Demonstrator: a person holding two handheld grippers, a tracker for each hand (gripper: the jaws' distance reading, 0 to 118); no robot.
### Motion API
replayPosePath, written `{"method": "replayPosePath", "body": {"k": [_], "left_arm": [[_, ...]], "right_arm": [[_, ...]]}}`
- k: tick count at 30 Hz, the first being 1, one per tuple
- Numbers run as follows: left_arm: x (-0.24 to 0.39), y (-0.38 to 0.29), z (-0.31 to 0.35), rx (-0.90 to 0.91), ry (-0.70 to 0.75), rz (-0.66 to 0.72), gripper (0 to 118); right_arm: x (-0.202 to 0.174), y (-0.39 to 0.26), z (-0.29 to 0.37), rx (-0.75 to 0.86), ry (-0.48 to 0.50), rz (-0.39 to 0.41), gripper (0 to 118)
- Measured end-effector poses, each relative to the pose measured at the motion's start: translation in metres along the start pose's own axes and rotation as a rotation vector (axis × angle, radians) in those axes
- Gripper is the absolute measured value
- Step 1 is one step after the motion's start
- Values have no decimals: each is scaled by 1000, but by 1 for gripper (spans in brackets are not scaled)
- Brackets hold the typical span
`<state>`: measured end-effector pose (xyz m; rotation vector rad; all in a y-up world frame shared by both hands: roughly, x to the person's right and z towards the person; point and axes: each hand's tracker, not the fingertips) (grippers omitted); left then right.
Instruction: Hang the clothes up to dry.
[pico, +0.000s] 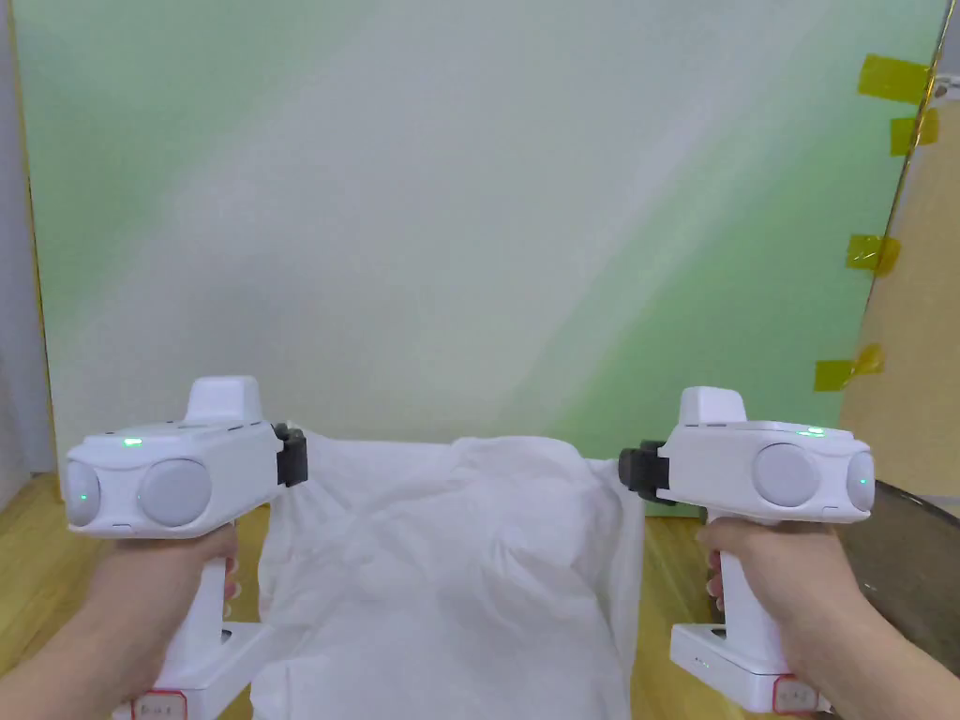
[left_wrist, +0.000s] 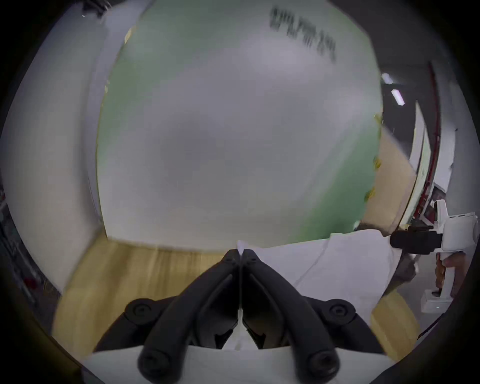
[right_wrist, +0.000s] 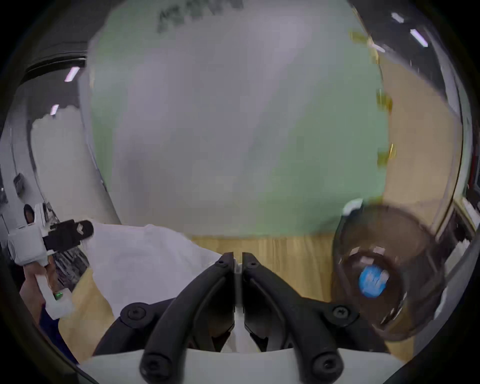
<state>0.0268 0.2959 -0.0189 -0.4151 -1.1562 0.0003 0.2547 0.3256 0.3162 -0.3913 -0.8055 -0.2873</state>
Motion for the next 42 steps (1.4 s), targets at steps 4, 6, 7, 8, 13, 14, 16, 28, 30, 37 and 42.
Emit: {"method": "replayPosePath", "body": {"k": [4, 6, 7, 8, 13, 14, 16, 28, 30, 37, 42], "left_arm": [[11, 73, 69, 228, -13, -32, 2], [18, 111, 103, 320, -50, -29, 2], [23, 127, 117, 361, -59, -47, 2], [30, 146, 130, 380, -50, -61, 2], [60, 223, 165, 471, -10, -131, 2], [65, 238, 167, 468, 1, -150, 2], [73, 259, 173, 521, 62, -181, 2], [79, 301, 171, 518, 114, -207, 2], [76, 302, 160, 507, 112, -195, 2], [75, 311, 114, 496, 122, -205, 2], [67, 337, 80, 482, 104, -148, 2]], "right_arm": [[-4, 64, 70, 220, 35, 26, 5], [-9, 98, 106, 283, 57, 29, 5], [-12, 112, 121, 322, 59, 30, 5], [-15, 130, 137, 353, 73, 38, 5], [-40, 208, 189, 419, 36, 70, 5], [-46, 222, 194, 419, 28, 82, 5], [-57, 243, 208, 467, -12, 117, 5], [-67, 289, 227, 507, -31, 106, 5], [-65, 291, 217, 494, -34, 110, 5], [-54, 312, 175, 478, -52, 108, 5], [-46, 341, 144, 500, -42, 108, 5]]}}
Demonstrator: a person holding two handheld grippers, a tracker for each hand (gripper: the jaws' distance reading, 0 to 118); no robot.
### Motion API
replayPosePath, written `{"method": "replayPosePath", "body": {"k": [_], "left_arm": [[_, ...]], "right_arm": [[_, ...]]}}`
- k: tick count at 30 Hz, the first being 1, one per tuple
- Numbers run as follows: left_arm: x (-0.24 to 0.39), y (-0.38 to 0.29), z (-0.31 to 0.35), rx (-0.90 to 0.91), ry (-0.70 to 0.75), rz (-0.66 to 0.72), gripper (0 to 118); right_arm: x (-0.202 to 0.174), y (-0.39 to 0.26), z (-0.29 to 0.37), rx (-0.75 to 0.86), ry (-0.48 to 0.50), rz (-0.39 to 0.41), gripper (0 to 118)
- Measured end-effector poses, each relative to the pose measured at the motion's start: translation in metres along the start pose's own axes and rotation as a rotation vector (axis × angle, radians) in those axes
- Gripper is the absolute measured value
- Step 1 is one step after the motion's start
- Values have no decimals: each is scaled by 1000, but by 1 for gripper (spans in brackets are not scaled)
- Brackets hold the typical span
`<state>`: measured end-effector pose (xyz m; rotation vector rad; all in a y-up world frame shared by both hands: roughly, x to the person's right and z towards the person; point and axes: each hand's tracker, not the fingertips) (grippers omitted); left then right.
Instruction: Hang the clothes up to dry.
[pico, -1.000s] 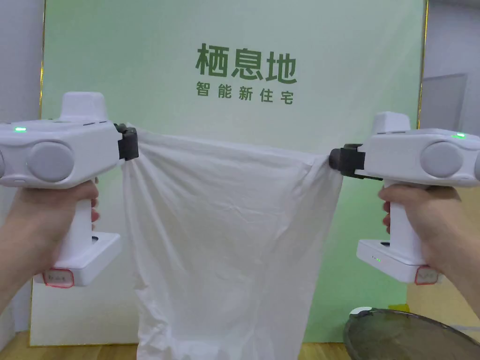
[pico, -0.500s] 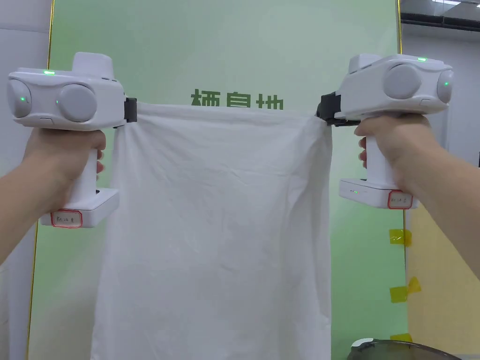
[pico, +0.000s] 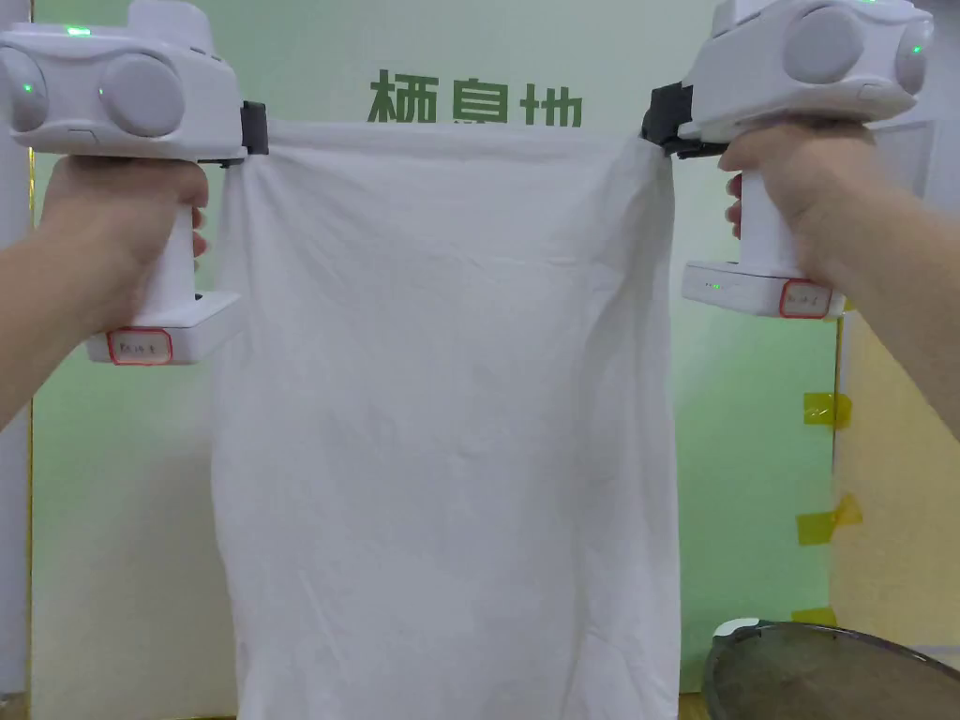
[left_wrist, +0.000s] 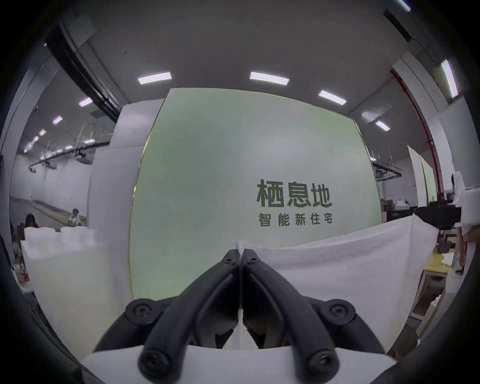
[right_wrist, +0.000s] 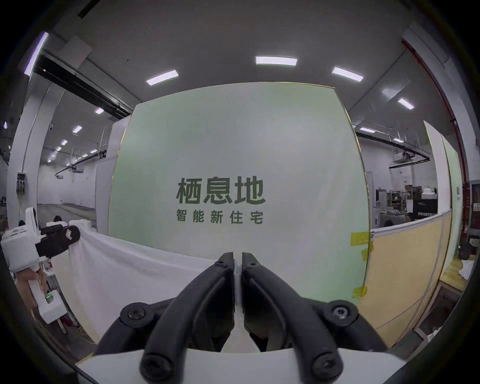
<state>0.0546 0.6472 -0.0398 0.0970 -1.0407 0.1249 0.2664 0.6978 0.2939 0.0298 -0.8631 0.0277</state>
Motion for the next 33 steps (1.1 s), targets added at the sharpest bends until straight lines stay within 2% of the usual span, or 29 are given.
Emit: {"method": "replayPosePath", "body": {"k": [2, 4, 11, 12, 18, 25, 33], "left_arm": [[0, 2, -15, 10, 6, -24, 2], [-1, 3, -33, 41, 14, -79, 2], [-14, -9, -89, 59, 12, -73, 2], [-17, -14, -97, 52, 12, -74, 2], [-31, -55, -133, 12, 37, -60, 2], [-30, -86, -132, -44, 35, -65, 2], [-25, -93, -90, -82, -2, -80, 2]], "right_arm": [[2, 4, -18, 2, 3, -7, 5], [2, 6, -33, 25, -3, 23, 5], [-6, -4, -74, 34, -1, 48, 5], [0, -6, -99, 32, 0, 49, 5], [-4, -38, -144, 6, 16, 77, 5], [-4, -68, -165, -49, 12, 69, 5], [2, -84, -131, -76, 18, 33, 5]]}}
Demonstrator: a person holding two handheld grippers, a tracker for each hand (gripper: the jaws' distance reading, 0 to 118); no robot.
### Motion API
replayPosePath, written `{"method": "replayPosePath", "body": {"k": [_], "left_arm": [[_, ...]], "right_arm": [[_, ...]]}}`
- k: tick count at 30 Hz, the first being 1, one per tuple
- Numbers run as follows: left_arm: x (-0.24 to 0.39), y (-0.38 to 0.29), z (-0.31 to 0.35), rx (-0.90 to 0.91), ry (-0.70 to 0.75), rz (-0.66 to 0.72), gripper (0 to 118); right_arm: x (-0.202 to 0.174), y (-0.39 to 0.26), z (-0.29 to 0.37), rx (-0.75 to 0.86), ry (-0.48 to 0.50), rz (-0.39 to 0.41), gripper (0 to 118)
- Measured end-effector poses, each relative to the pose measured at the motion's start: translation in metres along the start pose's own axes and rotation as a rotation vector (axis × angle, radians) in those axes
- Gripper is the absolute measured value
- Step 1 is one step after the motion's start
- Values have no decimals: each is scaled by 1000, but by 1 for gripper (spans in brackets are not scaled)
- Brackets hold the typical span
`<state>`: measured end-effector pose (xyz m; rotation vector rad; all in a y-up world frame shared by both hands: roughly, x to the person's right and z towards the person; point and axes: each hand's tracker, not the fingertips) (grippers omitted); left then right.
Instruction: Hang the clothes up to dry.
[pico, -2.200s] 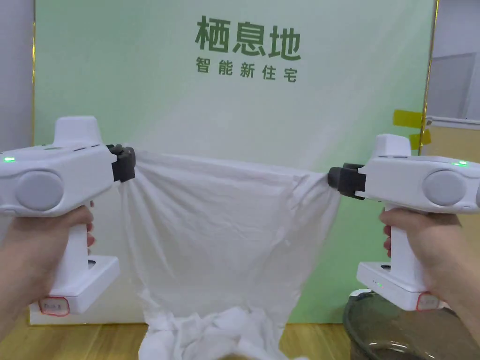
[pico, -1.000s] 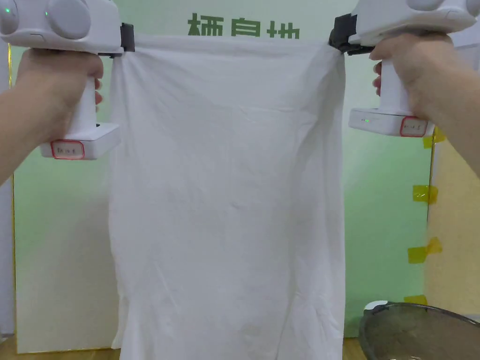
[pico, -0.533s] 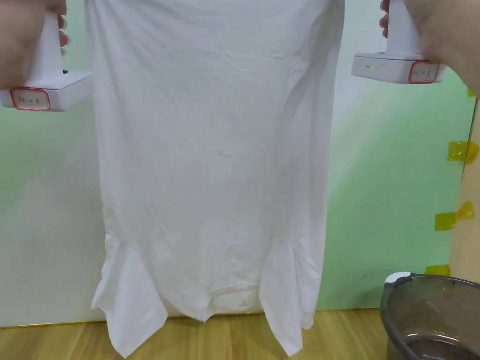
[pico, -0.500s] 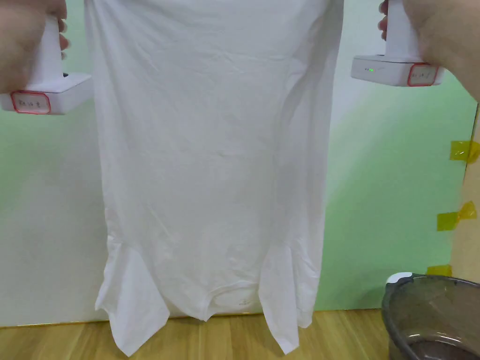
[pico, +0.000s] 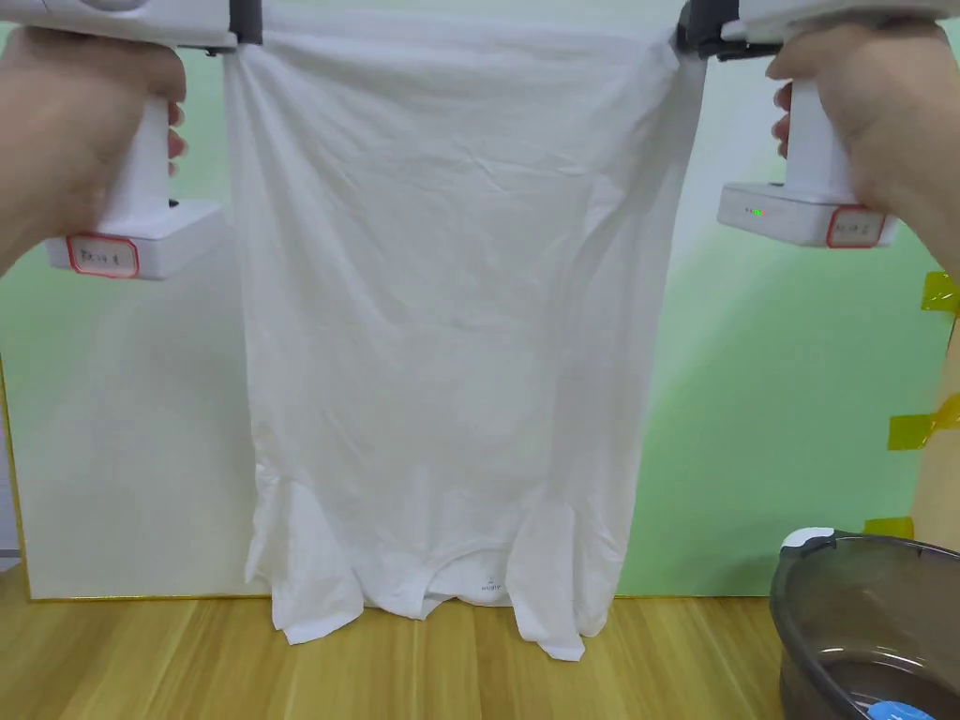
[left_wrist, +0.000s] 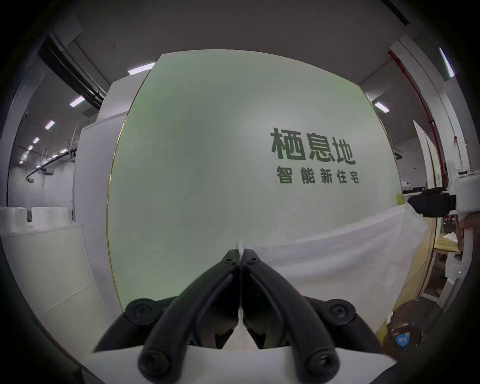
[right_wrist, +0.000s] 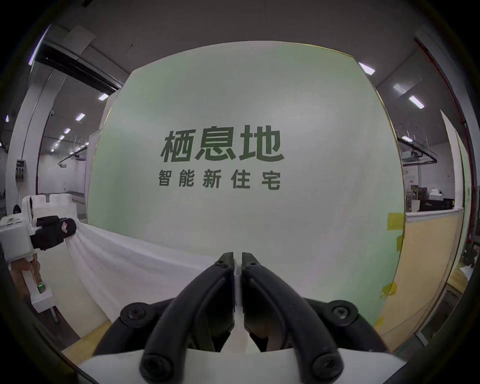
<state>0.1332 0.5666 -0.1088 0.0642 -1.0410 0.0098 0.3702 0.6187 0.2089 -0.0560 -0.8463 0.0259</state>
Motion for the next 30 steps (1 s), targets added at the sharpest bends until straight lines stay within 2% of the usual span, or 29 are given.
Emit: {"method": "replayPosePath", "body": {"k": [8, 16, 19, 23, 26, 30], "left_arm": [[6, -40, 94, -73, -53, 4, 2], [13, -114, 227, -198, -174, 10, 2], [14, -153, 279, -244, -214, 16, 2], [12, -208, 347, -309, -284, 63, 2], [15, -253, 394, -328, -291, 79, 2], [23, -318, 445, -379, -284, 101, 2]], "right_arm": [[3, -47, 83, -38, 32, -29, 5], [4, -136, 194, -105, 72, -48, 5], [3, -182, 237, -144, 119, -71, 5], [-1, -254, 296, -192, 146, -60, 5], [-1, -307, 336, -225, 171, -99, 5], [-4, -376, 373, -322, 179, -79, 5]]}}
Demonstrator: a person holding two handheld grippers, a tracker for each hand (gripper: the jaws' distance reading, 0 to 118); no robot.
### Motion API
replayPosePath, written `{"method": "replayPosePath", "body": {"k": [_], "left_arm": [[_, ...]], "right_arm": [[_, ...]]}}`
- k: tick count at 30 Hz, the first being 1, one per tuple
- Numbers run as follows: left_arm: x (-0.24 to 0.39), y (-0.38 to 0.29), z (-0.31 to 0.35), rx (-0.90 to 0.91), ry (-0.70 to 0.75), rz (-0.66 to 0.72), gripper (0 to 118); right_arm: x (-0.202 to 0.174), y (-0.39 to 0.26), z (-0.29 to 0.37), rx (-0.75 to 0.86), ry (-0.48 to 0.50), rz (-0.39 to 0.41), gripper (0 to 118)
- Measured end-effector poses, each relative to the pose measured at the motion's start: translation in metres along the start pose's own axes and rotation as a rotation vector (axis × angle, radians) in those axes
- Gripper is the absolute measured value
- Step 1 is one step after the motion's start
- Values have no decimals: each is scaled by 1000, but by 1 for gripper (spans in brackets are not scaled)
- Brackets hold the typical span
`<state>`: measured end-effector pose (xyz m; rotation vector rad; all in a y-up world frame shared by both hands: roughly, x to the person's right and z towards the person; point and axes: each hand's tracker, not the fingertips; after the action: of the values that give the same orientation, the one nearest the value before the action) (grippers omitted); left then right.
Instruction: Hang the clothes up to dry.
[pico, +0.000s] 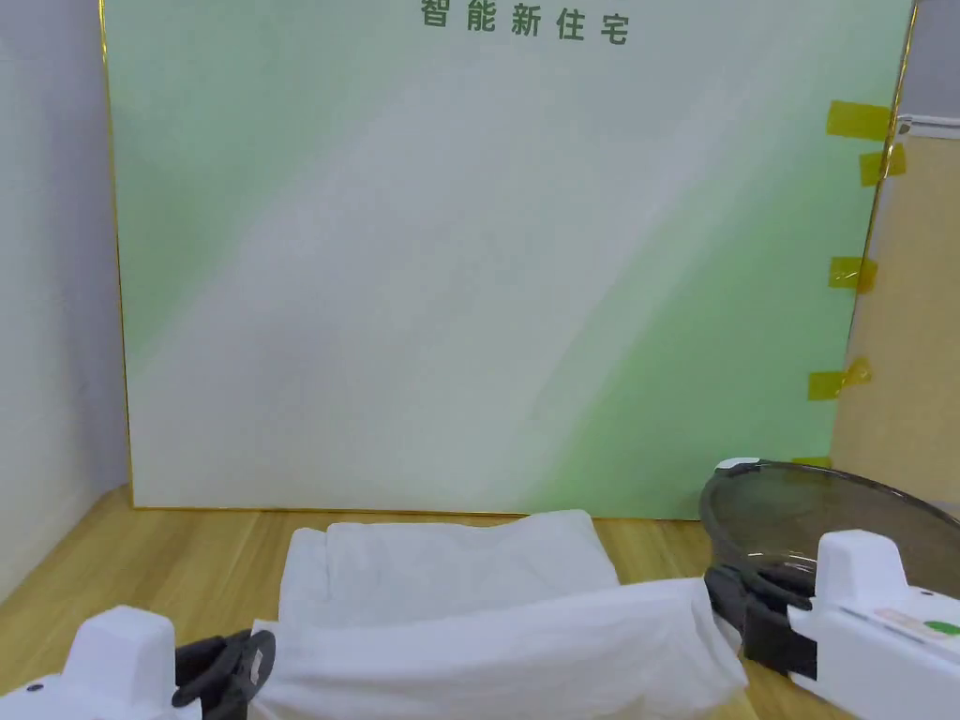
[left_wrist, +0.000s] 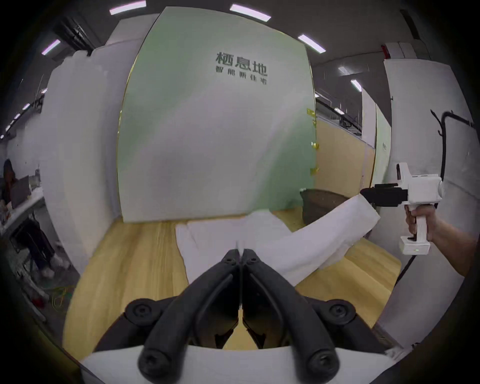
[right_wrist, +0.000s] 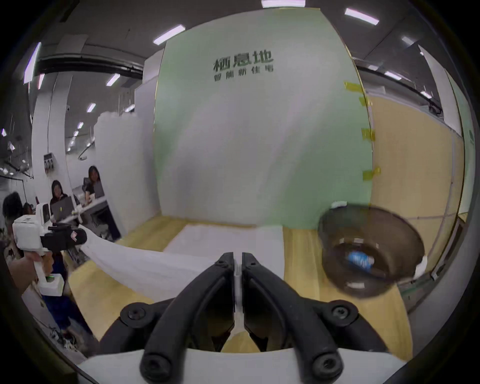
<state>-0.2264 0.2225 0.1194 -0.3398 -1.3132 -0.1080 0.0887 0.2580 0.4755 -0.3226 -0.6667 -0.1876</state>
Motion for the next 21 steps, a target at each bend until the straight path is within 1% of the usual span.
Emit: {"method": "replayPosePath", "body": {"k": [4, 5, 6, 7, 8, 9, 11, 12, 13, 14, 15, 16, 17, 18, 19, 20, 21], "left_arm": [[9, -64, 9, -93, 24, 29, 3], [9, -78, 12, -122, 18, 103, 3], [8, -92, 16, -154, -19, 156, 3], [9, -103, 21, -150, -18, 142, 3], [13, -115, 24, -151, -3, 70, 3], [15, -124, 25, -174, 15, 29, 3], [14, -135, 24, -218, -7, 72, 4], [17, -141, 23, -225, -3, 73, 10], [19, -145, 21, -248, 13, 56, 20], [19, -149, 20, -243, 31, 49, 34], [20, -151, 18, -263, 42, 25, 66], [20, -155, 15, -288, 37, 10, 90], [20, -155, 14, -289, 39, 0, 109], [21, -150, 17, -259, 61, 2, 114], [20, -143, 19, -211, 58, 0, 113], [21, -132, 21, -163, 36, 0, 114], [19, -119, 19, -147, 24, -1, 113]], "right_arm": [[-8, -67, 15, -74, -12, -15, 5], [-10, -83, 19, -85, -9, -16, 5], [-11, -98, 24, -104, -5, -24, 5], [-11, -111, 26, -123, -8, -28, 5], [-10, -124, 29, -152, -7, -36, 5], [-10, -136, 31, -180, -12, -35, 5], [-9, -154, 32, -215, -23, -35, 5], [-8, -162, 32, -233, -25, -39, 5], [-9, -167, 31, -249, -24, -35, 5], [-10, -172, 30, -257, -32, -21, 5], [-9, -174, 29, -260, -34, -10, 6], [-7, -175, 26, -273, -27, -16, 15], [-6, -175, 24, -281, -24, -30, 41], [-4, -173, 22, -284, -47, -45, 85], [-2, -170, 21, -297, -74, -46, 107], [1, -163, 21, -278, -69, -55, 110], [2, -153, 25, -220, -59, -61, 109]]}}
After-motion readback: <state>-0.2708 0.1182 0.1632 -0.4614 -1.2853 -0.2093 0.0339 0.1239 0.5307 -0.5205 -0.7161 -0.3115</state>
